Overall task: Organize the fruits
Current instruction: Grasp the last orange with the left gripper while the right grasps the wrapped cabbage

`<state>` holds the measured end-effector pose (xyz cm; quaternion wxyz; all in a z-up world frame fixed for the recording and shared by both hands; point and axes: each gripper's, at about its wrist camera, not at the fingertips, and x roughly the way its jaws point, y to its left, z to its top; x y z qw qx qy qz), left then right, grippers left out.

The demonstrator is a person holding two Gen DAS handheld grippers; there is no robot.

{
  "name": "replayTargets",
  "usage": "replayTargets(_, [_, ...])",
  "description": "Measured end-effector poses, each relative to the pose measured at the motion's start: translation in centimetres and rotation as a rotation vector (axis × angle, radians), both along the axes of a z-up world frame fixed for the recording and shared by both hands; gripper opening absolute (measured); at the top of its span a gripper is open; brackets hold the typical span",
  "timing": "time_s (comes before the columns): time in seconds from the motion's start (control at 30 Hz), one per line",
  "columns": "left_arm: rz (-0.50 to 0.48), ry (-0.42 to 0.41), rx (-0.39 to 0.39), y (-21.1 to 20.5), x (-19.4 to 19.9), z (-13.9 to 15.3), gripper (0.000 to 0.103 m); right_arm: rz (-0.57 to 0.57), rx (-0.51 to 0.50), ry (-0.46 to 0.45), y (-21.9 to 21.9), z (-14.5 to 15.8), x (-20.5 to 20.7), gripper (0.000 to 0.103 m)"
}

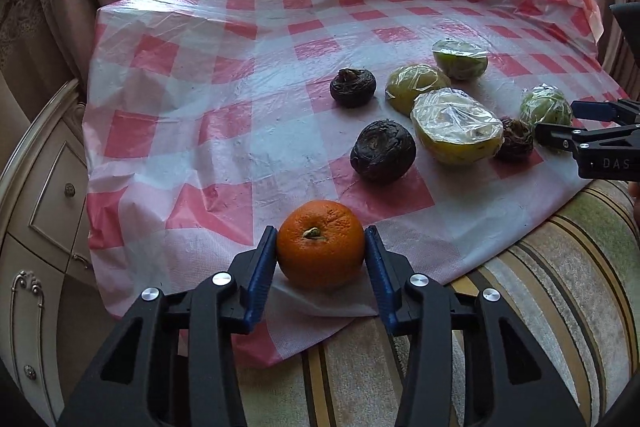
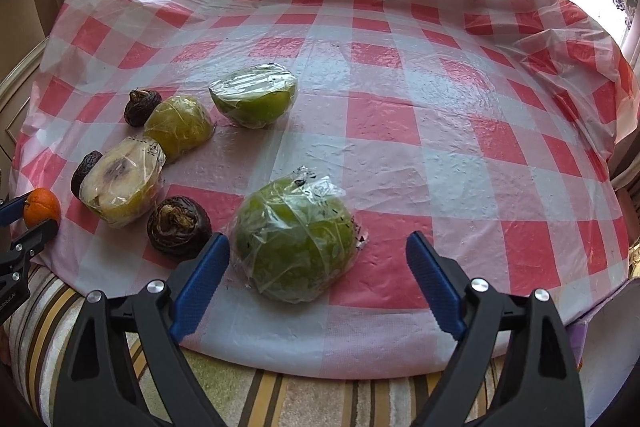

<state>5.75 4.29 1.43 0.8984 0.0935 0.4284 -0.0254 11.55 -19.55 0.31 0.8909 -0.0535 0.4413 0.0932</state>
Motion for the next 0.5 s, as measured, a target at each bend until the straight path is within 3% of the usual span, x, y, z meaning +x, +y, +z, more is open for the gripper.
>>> replayTargets(0.13, [-0.012, -0.011, -0.071, -0.4, -0.3, 0.8, 0.043, 0.022, 0.002, 0.021, 0.3, -0.4, 0.3, 0.076])
replayTargets(0.23, [-0.008, -0.021, -0.137, -1.1, -0.4, 1.4, 0.043, 0.025, -0.017, 0.008, 0.7, -0.3, 0.5, 0.076])
replayTargets(0.33, [-0.013, -0.022, -0.201, -2.0, -0.5, 1.7, 0.043, 0.051, -0.010, -0.003, 1.0, -0.2, 0.5, 0.063])
replayTargets(0.5, [-0.025, -0.020, -0.259, -4.0, -0.6, 1.4, 0.043, 0.043, -0.009, -0.016, 0.9, -0.1, 0.2, 0.061])
